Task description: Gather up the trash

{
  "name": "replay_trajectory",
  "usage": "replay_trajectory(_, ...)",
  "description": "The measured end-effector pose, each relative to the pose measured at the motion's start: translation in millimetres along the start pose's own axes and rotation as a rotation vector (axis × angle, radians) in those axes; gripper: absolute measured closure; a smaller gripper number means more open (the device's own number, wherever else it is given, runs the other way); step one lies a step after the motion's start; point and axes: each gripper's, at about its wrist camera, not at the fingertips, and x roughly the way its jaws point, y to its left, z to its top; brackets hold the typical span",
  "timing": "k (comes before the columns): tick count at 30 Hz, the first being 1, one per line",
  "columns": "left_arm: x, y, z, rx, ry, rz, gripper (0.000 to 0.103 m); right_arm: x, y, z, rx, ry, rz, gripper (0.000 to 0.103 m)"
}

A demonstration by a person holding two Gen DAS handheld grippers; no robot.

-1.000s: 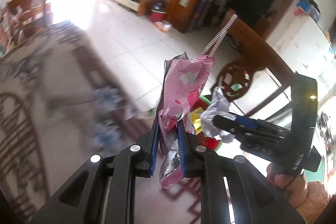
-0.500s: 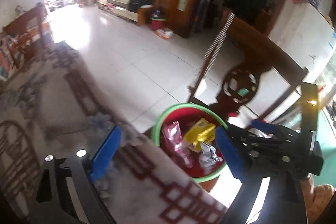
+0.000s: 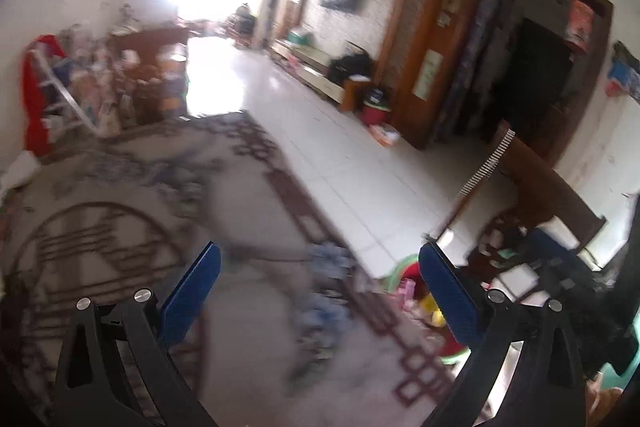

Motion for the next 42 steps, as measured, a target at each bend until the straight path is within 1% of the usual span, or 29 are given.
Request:
replay_trajectory(1,-9.4,9.9,-1.0,-0.005,-0.022,0.02,0.008,-3.2,12.2,1.2,-0.013,-0.029,-0.002,0.005)
replay_trajectory(2,-16.1,17.5,-2.0,-0.012,-0.043,0.032,0.008,-4.2,21.1,1.4,-0.02,-0.037,0.011,0.005)
replay_trajectory(4,-33.5,37.5,-5.4,-0.031,-0.088,0.063,0.008,-4.3,42.6,-0.2,-0.032,-0.022,0.066,0.005)
replay_trajectory(5,-40.3,44.4,-6.2,-0.034,-0.109,0.08,0.008,-4.6,52.0,-2.3,-0.036,-0.015,0.08,0.005)
replay_trajectory(7,-58.0,60.3,-12.8,-0.021,-0.172,0.151,0.008,-4.9,72.3,-7.9,-0.049,-0.014,0.094,0.005)
replay_trajectory(8,-64.7,66.4,-16.0,-0.003,-0.19,0.192,0.008,-6.4,79.7,-9.8,-0.053,-0.017,0.094,0.005)
replay_trajectory(10,-74.1,77.3,-21.1,0.016,-0.185,0.246,0.008,-8.3,99.5,-14.3,-0.064,-0.022,0.103,0.005)
replay_trajectory(12,-83.9,92.4,-26.6,0.005,-0.174,0.269,0.008,-8.0,119.7,-18.9,-0.084,-0.009,0.127,0.005)
replay_trajectory(14,-92.6,104.2,-31.7,-0.007,-0.178,0.266,0.008,-9.6,140.2,-23.9,-0.103,-0.007,0.138,0.005)
replay_trajectory(16,-107.0,117.9,-40.2,-0.013,-0.199,0.269,0.008,-14.7,154.9,-31.8,-0.114,-0.032,0.151,0.005)
replay_trajectory(19,-123.9,134.6,-48.5,-0.025,-0.199,0.333,0.008,-29.1,180.4,-48.8,-0.131,-0.118,0.179,0.005)
replay_trajectory(20,-126.3,138.0,-49.3,-0.027,-0.194,0.334,0.008,-30.9,186.8,-50.5,-0.139,-0.126,0.175,0.005)
replay_trajectory(23,-134.2,152.0,-52.4,-0.049,-0.178,0.315,0.008,-34.1,213.3,-53.7,-0.203,-0.089,0.196,0.005)
replay_trajectory(27,-133.6,159.7,-55.7,-0.087,-0.154,0.278,0.008,-44.6,224.2,-56.3,-0.238,-0.092,0.171,0.005)
replay_trajectory(31,-131.4,153.5,-57.2,-0.076,-0.151,0.254,0.008,-45.7,219.6,-55.2,-0.212,-0.068,0.135,0.005)
replay_trajectory(36,-125.6,147.1,-56.5,-0.078,-0.13,0.203,0.008,-52.4,212.2,-57.5,-0.199,-0.074,0.085,0.005)
replay_trajectory(42,-118.2,144.8,-54.3,-0.071,-0.11,0.179,0.008,-52.6,206.1,-58.8,-0.19,-0.058,0.052,0.005)
